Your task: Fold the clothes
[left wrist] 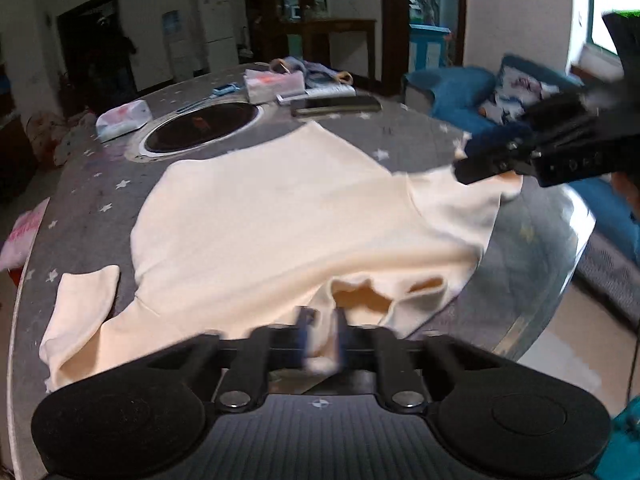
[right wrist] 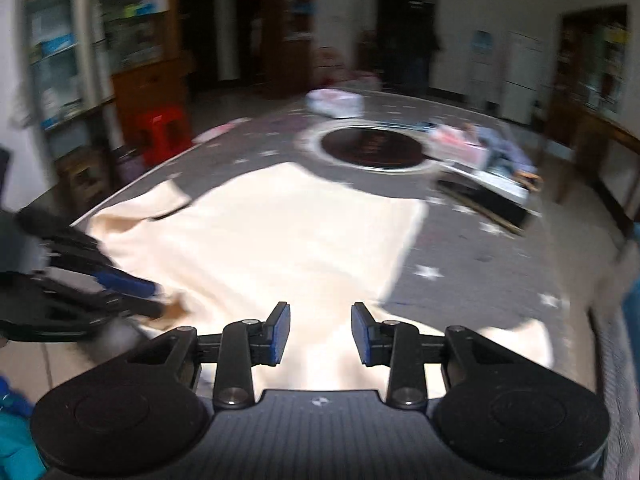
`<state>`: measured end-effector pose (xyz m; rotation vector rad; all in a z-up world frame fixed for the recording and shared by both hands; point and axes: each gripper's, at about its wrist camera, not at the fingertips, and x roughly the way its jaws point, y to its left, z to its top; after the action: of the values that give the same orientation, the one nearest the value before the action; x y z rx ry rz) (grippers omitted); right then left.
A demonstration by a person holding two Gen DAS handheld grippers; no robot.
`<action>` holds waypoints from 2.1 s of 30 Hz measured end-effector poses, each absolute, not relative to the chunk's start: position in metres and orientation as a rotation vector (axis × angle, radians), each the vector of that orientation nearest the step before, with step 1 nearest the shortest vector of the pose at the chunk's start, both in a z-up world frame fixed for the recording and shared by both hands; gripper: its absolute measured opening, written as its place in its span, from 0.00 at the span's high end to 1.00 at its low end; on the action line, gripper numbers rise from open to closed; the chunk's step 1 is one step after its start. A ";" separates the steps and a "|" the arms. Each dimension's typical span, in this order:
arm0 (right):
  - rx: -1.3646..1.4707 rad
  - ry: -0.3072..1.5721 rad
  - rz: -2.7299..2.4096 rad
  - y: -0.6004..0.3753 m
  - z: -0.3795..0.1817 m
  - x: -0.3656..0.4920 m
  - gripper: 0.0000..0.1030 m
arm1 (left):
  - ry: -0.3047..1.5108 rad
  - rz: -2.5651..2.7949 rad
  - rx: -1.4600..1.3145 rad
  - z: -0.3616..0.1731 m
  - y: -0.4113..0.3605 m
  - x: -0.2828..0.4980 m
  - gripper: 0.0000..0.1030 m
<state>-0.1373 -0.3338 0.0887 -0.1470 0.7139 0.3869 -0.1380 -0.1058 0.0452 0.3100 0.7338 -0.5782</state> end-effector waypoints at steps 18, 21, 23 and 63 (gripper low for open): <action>-0.353 0.856 0.728 -0.241 0.036 -0.144 0.78 | 0.690 -0.571 0.267 0.073 -0.071 -0.135 0.93; -0.343 0.852 0.751 -0.243 0.043 -0.144 0.78 | 0.686 -0.468 0.232 0.077 -0.067 -0.102 0.91; -0.325 0.840 0.737 -0.250 0.050 -0.139 0.78 | 0.684 -0.405 0.207 0.078 -0.064 -0.079 0.85; -0.090 0.872 0.312 -0.325 0.026 0.045 0.73 | 0.675 -0.589 0.167 0.039 -0.112 0.018 0.91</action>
<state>0.0453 -0.3246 0.0264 -0.0899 0.8716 0.3119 0.0177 -0.1118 0.0389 0.1671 0.6751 -0.5888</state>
